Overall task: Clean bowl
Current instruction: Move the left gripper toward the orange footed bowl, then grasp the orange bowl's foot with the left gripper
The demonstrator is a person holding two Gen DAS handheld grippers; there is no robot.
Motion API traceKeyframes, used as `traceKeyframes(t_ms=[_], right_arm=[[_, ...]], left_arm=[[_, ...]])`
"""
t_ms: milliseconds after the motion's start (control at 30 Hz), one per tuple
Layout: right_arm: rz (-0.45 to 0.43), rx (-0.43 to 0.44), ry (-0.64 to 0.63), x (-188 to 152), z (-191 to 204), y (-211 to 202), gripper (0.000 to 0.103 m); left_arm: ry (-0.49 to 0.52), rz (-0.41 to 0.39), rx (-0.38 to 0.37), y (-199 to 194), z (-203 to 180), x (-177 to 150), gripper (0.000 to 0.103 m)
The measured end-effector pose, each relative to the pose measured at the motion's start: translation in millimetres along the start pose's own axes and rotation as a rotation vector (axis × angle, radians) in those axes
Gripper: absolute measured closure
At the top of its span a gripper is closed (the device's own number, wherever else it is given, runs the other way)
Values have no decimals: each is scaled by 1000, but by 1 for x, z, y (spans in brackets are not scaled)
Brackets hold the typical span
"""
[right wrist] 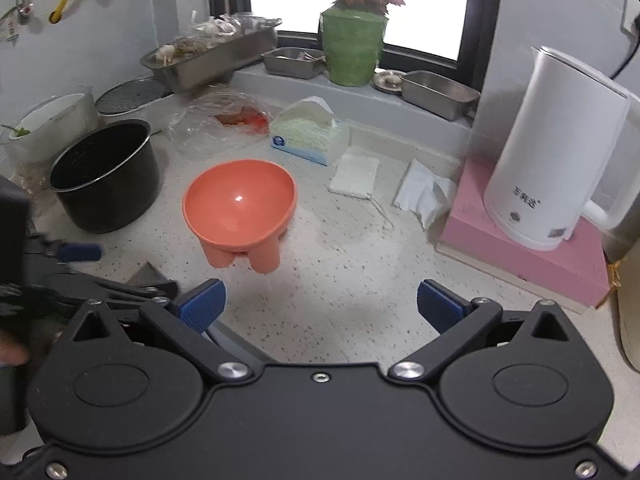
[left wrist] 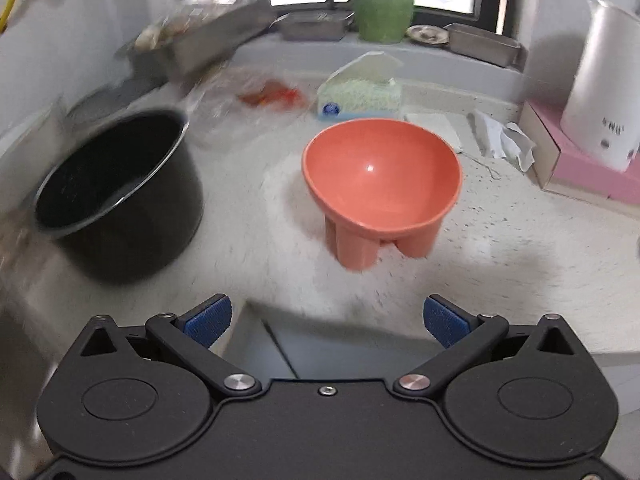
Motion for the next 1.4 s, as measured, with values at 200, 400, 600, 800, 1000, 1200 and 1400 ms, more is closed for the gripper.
traceKeyframes(t_ms=[200, 400, 600, 800, 1000, 1200, 1400], right_arm=[[4, -14, 25, -3, 0, 1, 0], [-7, -27, 103, -7, -11, -5, 0], [-31, -36, 141, -8, -17, -8, 1], [-41, -40, 169, -7, -17, -5, 1], [-39, -68, 190, -5, -12, -1, 6], [2, -108, 187, -3, -6, 9, 41], [58, -123, 202, -5, 7, 18, 65]], left_arm=[[12, -74, -37, 47, 3, -1, 0], [4, -126, -85, 76, 3, -1, 0], [-16, -134, -112, 95, 6, -1, 0], [-2, -176, -133, 102, 6, 0, 2], [74, -218, -224, 97, -9, 0, 65], [74, -216, -213, 99, -15, 0, 64], [105, -205, -261, 101, -11, 2, 64]])
Point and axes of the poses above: each gripper's, at about its wrist camera, not at the fingertips, and y roughly the way its jaws point, z to its left, x to its top, the point moved 2 cm from there along y, roughly the way its jaws point, and after that the axes turned 7 degrees about -y, right-handed, at the moved point
